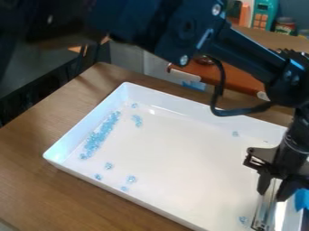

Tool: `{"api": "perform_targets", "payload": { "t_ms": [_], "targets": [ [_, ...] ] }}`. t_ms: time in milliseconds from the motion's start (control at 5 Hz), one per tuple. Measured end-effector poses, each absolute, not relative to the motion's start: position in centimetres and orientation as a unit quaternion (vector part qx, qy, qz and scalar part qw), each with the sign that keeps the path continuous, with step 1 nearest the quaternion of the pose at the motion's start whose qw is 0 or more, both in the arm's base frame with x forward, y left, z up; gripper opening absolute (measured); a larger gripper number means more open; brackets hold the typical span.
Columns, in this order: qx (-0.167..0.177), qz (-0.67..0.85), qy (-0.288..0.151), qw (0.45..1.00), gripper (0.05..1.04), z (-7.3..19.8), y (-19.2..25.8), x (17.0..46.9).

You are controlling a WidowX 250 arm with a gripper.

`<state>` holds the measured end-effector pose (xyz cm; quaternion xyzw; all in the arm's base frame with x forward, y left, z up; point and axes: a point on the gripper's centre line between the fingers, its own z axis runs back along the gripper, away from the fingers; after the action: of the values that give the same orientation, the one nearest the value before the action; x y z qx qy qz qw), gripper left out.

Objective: Sweep into pile

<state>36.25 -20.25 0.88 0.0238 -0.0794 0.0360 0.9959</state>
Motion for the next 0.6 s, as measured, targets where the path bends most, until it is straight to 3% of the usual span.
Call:
{"api": "perform_targets", "payload": {
  "t_ms": [600],
  "targets": [
    [0.05,0.047,-0.118,0.991,0.326,-0.4,-17.5,35.2]
  ]
}}
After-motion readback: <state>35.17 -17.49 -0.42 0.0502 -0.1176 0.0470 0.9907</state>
